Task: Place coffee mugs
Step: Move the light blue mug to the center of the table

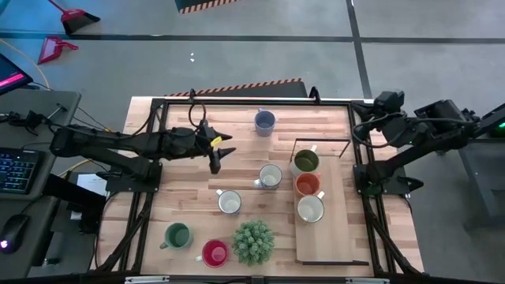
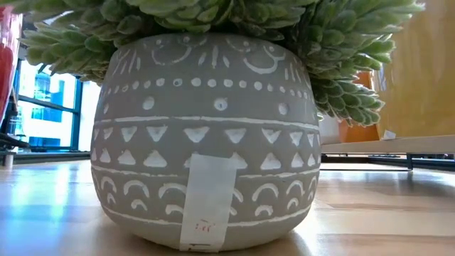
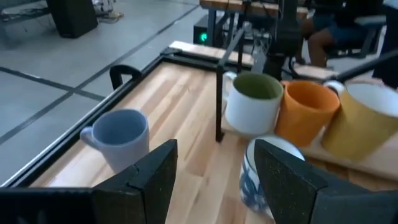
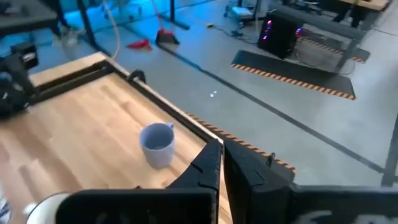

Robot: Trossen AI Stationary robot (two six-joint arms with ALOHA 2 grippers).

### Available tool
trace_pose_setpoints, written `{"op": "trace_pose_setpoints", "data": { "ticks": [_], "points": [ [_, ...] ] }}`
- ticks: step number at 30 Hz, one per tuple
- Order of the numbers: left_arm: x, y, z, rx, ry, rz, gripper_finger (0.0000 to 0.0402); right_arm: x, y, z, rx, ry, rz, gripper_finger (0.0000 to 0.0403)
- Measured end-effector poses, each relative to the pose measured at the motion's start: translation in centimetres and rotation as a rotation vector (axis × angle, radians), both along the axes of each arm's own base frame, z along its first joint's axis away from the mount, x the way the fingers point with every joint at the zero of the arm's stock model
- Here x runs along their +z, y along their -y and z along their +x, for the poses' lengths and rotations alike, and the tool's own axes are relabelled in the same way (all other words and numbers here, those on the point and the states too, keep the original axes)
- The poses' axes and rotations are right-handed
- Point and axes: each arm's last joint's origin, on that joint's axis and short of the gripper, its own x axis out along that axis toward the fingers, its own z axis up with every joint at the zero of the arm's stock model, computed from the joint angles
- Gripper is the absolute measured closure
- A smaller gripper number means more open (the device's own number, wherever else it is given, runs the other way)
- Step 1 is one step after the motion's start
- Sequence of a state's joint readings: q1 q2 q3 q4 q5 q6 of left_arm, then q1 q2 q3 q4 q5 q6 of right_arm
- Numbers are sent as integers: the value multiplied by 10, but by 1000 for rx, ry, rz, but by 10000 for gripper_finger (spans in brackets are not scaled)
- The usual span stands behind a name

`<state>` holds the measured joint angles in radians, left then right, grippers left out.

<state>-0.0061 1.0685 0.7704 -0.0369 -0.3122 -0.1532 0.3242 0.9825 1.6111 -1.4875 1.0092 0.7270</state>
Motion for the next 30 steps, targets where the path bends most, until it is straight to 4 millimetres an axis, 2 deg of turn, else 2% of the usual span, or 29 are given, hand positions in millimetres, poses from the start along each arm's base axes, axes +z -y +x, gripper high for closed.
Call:
{"op": "trace_pose_setpoints", "data": {
  "ticks": [6,9,13,19,24,26,30],
  "points": [
    [-3,-9,6,24,13,-8,200,-60,10,-25,-57,151,10,403],
    [-4,-11,8,29,13,-8,200,-92,11,-30,-39,217,30,403],
    [-3,-11,8,29,20,-16,200,-125,11,-32,47,298,66,403],
    [-2,-11,8,24,27,-9,200,-154,6,-29,278,396,56,403],
    [-1,-14,8,-2,37,-23,200,-178,-4,-18,558,430,47,403],
    [-1,-21,10,-22,61,-40,200,-185,-8,-12,640,468,45,403],
    [-5,-47,28,-80,128,-107,206,-188,-10,-6,650,548,-3,403]
  ]
}}
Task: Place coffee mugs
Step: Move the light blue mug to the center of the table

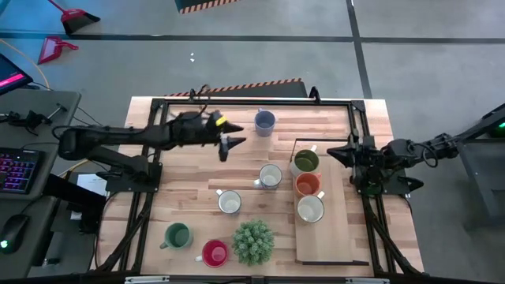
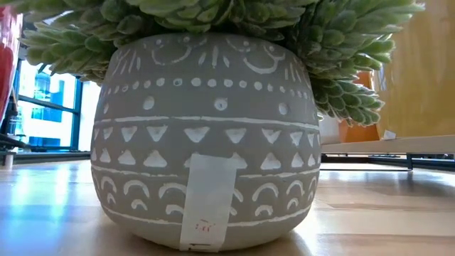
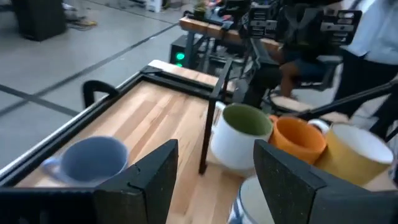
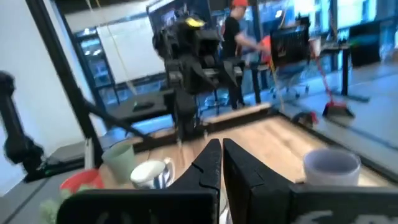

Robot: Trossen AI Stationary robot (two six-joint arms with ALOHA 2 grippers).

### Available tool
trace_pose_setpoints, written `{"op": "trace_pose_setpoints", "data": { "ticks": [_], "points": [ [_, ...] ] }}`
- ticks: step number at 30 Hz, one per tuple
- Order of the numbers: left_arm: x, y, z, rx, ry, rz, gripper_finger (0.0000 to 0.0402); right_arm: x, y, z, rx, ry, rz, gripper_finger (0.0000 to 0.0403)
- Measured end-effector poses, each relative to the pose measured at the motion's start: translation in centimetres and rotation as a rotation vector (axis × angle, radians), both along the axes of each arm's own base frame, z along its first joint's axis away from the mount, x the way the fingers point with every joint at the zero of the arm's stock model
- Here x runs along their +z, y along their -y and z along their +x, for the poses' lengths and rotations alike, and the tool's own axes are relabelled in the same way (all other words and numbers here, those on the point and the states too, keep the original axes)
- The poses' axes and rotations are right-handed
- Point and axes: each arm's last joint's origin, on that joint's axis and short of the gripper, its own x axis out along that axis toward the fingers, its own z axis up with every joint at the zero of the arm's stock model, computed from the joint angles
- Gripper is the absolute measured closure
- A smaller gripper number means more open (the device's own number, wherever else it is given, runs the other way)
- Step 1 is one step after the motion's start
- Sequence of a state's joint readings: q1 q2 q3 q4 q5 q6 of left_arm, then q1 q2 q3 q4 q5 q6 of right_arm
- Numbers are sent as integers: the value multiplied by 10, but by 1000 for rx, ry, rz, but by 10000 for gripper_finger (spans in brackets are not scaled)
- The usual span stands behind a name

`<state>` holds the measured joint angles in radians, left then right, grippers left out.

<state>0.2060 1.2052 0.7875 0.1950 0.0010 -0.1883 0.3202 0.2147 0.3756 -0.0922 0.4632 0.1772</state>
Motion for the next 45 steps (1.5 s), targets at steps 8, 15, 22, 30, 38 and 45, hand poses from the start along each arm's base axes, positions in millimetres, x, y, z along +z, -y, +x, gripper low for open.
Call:
{"op": "trace_pose_setpoints", "data": {
  "ticks": [8,15,22,30,38,45],
  "points": [
    [8,-43,55,-31,-165,81,237,1,1,0,-34,-2,-50,403],
    [6,-78,89,-32,-426,89,241,0,4,-1,-149,-16,-38,403],
    [-7,-102,114,-40,-587,55,241,-3,5,-1,-169,-50,-40,403],
    [-30,-112,133,-62,-721,50,241,-4,4,-1,-161,-57,-31,403],
    [-38,-111,136,-50,-790,-22,241,-4,5,-1,-165,-58,-31,403],
    [-34,-113,134,-18,-774,-51,241,-5,5,-1,-165,-59,-31,402]
  ]
}}
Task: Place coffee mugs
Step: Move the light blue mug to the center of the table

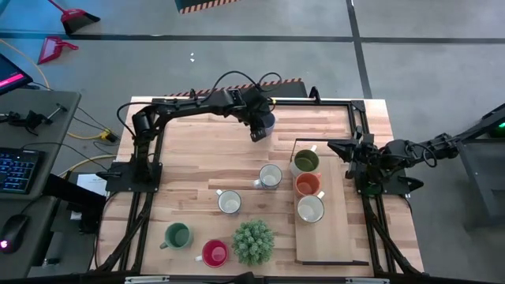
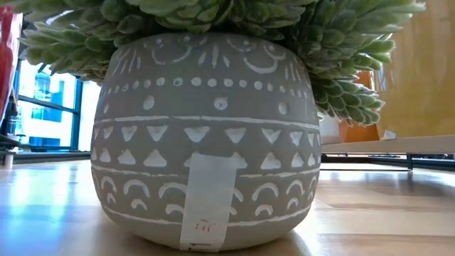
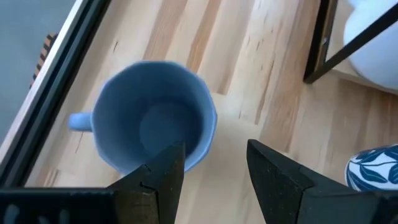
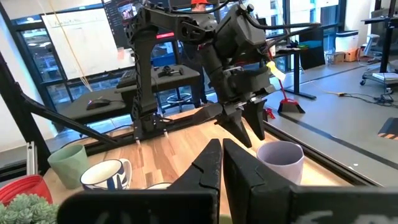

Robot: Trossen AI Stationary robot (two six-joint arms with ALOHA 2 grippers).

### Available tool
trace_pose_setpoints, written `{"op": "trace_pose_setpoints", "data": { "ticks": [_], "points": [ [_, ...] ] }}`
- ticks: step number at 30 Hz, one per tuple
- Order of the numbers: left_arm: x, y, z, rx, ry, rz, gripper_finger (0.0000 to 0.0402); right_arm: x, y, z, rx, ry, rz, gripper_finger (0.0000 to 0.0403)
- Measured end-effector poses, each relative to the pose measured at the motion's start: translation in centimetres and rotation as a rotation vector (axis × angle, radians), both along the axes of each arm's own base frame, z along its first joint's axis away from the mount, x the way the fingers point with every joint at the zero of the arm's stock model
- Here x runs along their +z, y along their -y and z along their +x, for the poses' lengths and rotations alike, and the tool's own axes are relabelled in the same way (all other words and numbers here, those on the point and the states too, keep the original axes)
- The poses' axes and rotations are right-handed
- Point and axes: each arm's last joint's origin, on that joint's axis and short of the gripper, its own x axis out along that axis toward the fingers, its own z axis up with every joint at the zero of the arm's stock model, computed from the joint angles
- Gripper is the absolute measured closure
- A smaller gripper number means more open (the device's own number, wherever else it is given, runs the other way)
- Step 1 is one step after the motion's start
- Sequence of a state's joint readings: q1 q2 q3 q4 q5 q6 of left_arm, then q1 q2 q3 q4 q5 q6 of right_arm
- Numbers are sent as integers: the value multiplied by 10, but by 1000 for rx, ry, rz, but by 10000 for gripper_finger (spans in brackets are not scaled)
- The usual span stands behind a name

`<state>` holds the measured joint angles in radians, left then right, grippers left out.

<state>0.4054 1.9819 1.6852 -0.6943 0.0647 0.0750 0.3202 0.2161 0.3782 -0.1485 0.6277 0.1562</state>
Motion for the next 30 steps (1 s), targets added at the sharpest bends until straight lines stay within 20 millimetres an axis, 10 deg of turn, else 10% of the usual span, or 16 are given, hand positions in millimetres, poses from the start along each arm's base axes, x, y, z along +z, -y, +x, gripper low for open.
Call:
{"op": "trace_pose_setpoints", "data": {
  "ticks": [30],
  "points": [
    [2,-5,2,59,58,-33,240,0,0,0,0,0,0,402]
  ]
}}
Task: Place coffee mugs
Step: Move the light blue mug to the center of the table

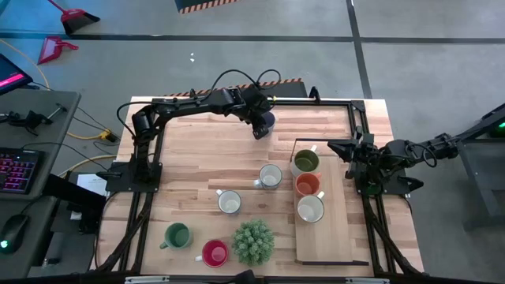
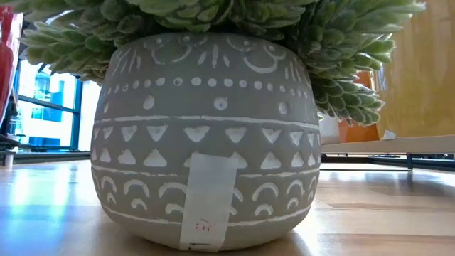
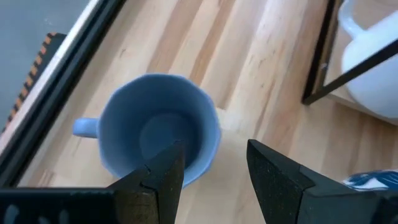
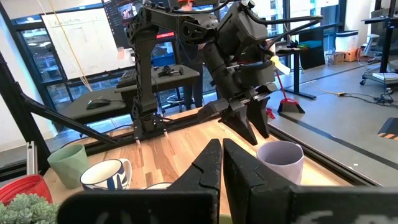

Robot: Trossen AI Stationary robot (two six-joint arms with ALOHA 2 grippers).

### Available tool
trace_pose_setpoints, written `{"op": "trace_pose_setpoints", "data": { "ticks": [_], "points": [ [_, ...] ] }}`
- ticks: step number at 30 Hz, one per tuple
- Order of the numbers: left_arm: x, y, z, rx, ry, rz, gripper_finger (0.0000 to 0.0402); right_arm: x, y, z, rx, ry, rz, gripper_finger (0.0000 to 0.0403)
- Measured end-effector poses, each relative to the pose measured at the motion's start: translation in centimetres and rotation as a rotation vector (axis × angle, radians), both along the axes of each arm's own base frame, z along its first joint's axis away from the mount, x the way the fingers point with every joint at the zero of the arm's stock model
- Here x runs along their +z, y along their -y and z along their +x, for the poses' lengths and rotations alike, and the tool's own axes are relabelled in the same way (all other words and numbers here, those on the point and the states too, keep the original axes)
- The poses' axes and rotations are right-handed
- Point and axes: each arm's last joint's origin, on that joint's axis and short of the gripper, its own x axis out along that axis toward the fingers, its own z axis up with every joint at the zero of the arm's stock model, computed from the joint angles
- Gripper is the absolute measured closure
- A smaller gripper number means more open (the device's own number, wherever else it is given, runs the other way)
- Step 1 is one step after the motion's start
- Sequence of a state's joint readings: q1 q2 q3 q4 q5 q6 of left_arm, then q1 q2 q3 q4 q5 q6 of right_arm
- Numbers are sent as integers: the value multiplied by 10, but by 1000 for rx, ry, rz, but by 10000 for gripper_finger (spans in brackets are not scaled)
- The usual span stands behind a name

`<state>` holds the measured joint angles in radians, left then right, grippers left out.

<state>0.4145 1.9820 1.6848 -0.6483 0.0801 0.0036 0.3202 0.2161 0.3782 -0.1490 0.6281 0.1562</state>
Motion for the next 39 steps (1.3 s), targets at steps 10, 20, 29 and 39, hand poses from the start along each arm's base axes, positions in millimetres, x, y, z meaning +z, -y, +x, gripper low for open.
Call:
{"op": "trace_pose_setpoints", "data": {
  "ticks": [10,20,29,39],
  "points": [
    [-2,-2,0,-68,-24,48,240,0,0,0,0,0,0,402],
    [-10,0,3,-154,-58,97,241,0,0,0,5,-1,0,402],
    [-16,-4,2,-97,-106,110,241,0,0,0,8,0,0,402],
    [-24,6,1,-191,-133,70,241,0,0,0,12,0,1,402]
  ]
}}
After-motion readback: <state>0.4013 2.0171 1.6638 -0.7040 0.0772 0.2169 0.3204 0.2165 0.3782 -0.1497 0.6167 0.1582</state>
